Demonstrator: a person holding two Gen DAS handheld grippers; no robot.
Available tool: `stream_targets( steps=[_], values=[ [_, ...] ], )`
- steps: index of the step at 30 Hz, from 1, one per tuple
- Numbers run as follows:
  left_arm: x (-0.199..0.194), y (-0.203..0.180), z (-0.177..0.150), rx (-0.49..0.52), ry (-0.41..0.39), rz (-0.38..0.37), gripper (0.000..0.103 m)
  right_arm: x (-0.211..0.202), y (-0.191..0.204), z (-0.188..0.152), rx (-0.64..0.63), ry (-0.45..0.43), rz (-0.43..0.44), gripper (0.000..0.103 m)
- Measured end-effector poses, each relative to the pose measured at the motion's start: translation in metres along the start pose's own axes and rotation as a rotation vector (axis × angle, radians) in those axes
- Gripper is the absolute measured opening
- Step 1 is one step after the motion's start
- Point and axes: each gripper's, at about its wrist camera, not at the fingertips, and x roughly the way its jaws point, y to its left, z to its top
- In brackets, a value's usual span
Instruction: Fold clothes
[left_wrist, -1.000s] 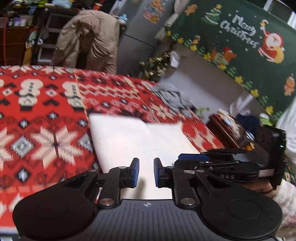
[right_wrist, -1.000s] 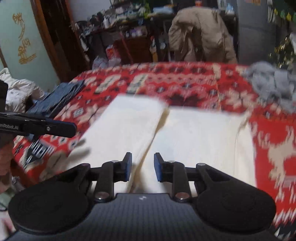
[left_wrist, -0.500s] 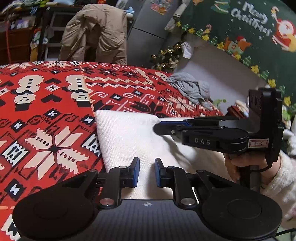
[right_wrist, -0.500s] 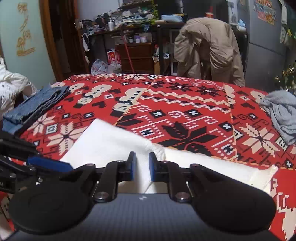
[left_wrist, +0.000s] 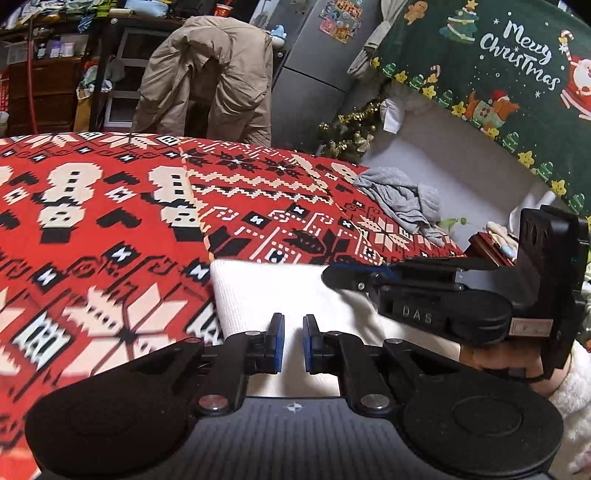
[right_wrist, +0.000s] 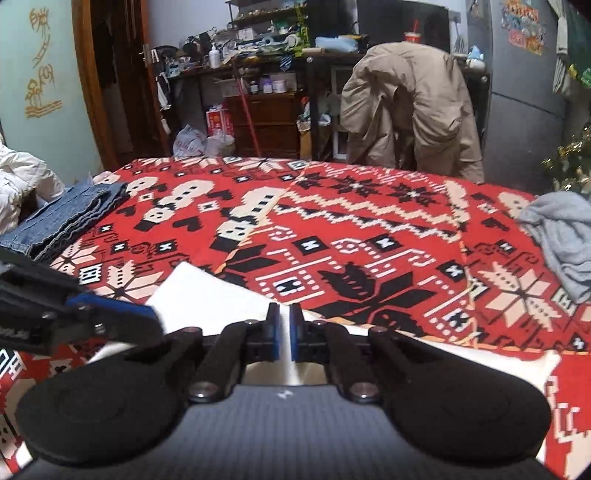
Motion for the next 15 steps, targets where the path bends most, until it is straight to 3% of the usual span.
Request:
stream_targets(
  steps=[3,7,12,15],
  values=[
    [-0.012,-0.006,-0.008,0.009,0.003,-0.016,0.013,-0.019,0.004,-0.003,0.017,-0.022,0.043,0.012],
    [-0.012,-0.018,-0.024,0.086,0.037,0.012,0.013,-0.039,0.022,-0.019,-0.027,0.012,0.105,0.012],
    [-0.017,-0.025,-0.031,0.143,0.042,0.058,0.016,-0.041,0.028,-0.043,-0.104,0.045,0.037,0.012],
    [-0.03,-0.031,-0.034,0.153,0.028,0.056,0.016,-0.056,0.021,-0.045,-0.052,0.048,0.002,0.015]
  ],
)
